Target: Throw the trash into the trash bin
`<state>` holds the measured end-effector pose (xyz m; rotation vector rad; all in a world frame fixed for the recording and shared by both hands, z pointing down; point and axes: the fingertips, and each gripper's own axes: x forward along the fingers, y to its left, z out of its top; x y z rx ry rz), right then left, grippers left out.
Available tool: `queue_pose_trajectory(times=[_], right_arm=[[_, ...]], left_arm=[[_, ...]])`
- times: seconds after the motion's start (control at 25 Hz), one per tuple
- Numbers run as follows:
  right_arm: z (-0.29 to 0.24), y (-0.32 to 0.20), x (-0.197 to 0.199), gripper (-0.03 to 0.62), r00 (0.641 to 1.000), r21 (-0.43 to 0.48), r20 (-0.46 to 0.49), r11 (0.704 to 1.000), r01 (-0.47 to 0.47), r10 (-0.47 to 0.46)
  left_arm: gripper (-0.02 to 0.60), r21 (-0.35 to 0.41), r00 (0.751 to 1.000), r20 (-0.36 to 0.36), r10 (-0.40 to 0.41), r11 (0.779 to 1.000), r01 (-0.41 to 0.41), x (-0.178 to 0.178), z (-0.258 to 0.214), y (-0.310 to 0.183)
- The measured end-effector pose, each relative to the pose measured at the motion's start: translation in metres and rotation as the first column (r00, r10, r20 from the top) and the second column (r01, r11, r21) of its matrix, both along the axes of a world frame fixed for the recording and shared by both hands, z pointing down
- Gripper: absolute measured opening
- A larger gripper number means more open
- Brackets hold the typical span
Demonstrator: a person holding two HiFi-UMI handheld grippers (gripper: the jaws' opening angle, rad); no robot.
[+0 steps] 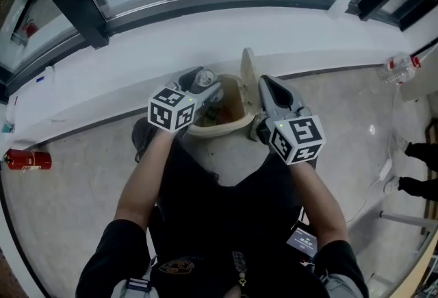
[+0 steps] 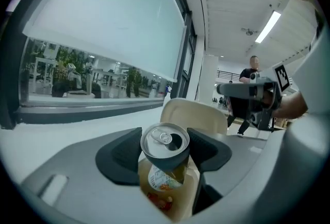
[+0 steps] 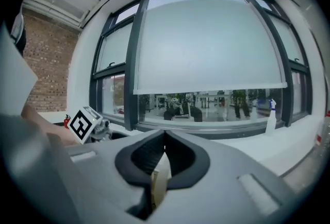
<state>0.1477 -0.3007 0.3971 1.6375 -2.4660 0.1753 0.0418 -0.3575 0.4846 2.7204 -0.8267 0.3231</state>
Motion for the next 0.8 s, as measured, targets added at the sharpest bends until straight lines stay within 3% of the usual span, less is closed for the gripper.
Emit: queue_pose_trajectory(times=[0.36,0.8], right_arm=[[0.008,-0.016,0.046,0.003,0.996,-0.049,0.072,0.997,-0.052,0.056],[0.06,-0.011,0.056,0.003,0.995,-0.171,0.082,0.984,-0.046,0.061]], left_arm=[[0.276,-0.082,0.99,0.11,0.086,0.994,-0.077,0.04,0.062,0.002],[0.278,-0.185,0.934,0.287,0.213,0.969,-0.164,0.072,0.143,0.01]])
